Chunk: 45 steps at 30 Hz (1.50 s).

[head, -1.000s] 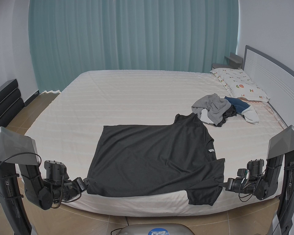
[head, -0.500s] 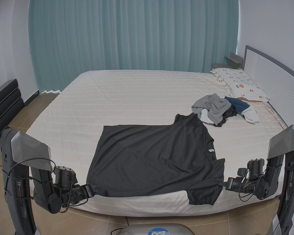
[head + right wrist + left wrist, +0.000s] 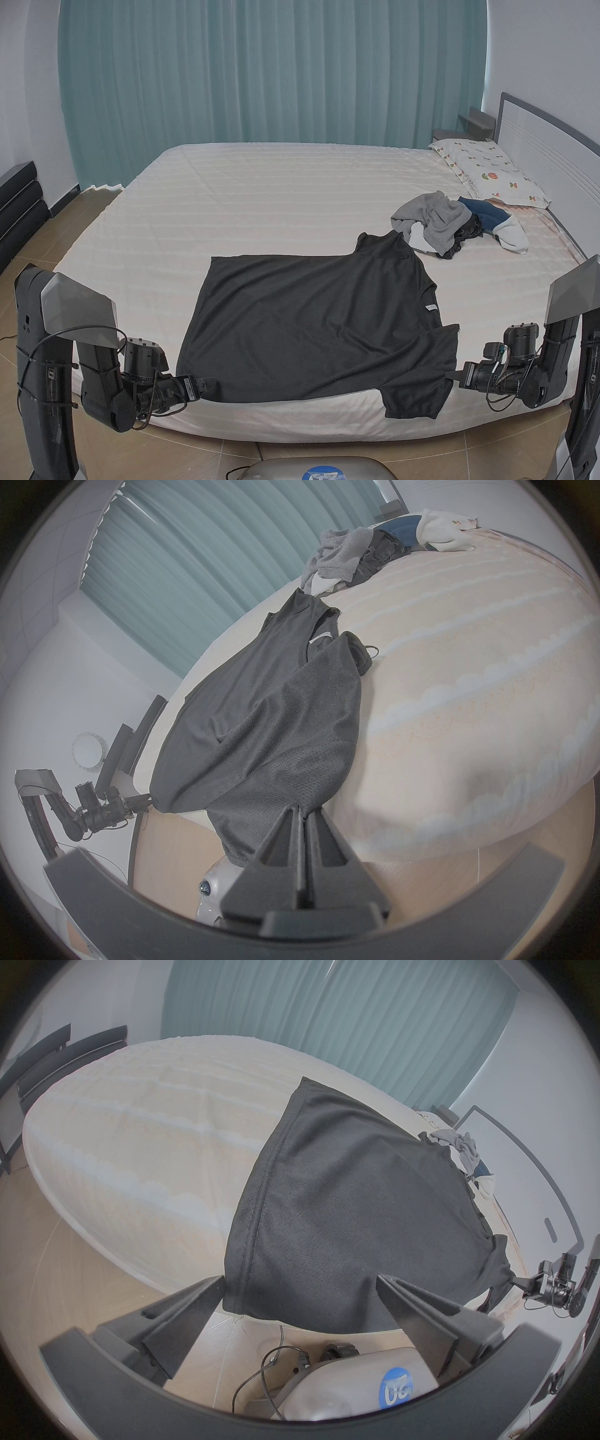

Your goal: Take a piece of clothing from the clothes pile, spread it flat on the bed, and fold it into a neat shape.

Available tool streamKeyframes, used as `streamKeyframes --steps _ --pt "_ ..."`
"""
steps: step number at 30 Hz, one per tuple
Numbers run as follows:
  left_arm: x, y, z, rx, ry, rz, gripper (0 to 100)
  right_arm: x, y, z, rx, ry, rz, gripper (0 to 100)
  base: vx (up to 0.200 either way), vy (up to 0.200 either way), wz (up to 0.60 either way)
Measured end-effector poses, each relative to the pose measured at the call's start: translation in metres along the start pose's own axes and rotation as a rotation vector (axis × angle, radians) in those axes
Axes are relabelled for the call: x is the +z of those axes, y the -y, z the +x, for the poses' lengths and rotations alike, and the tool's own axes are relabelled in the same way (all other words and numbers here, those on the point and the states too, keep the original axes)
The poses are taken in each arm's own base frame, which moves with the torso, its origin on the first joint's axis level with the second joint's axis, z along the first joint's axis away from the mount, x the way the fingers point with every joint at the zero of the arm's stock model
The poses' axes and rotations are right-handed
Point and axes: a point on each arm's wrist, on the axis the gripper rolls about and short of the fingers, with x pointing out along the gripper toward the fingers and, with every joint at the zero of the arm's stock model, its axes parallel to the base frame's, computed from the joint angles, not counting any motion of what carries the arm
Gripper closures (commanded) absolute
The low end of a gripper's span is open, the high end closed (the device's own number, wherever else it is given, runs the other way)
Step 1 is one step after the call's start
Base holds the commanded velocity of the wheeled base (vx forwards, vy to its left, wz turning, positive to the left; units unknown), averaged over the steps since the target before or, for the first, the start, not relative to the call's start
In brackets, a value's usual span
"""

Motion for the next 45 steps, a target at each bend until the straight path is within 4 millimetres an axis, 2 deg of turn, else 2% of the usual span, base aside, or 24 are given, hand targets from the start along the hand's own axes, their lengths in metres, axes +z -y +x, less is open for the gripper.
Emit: streamKeyframes --steps 4,5,16,24,38,45 --pt "0.0 0.0 0.003 -0.002 0.002 0.001 0 0.0 0.0 0.0 0.0 0.0 0.0 100 0.0 0.0 0.0" --pt "0.0 0.0 0.003 -0.002 0.001 0.001 100 0.0 0.0 0.0 0.0 0.0 0.0 100 0.0 0.0 0.0" --pt "-0.004 -0.009 -0.004 0.035 -0.016 -0.024 100 0.0 0.0 0.0 0.0 0.0 0.0 100 0.0 0.0 0.0" --pt "0.003 -0.016 -0.012 0.051 0.009 -0.05 100 -0.002 0.001 -0.007 -0.005 -0.006 0.011 100 0.0 0.0 0.0" --pt "0.011 -0.014 -0.031 0.047 0.046 -0.032 100 -0.021 -0.003 -0.039 -0.013 -0.071 -0.011 100 0.0 0.0 0.0" --pt "0.007 -0.014 -0.04 0.055 0.032 0.01 100 -0.029 -0.006 -0.056 -0.004 -0.062 -0.043 100 0.0 0.0 0.0"
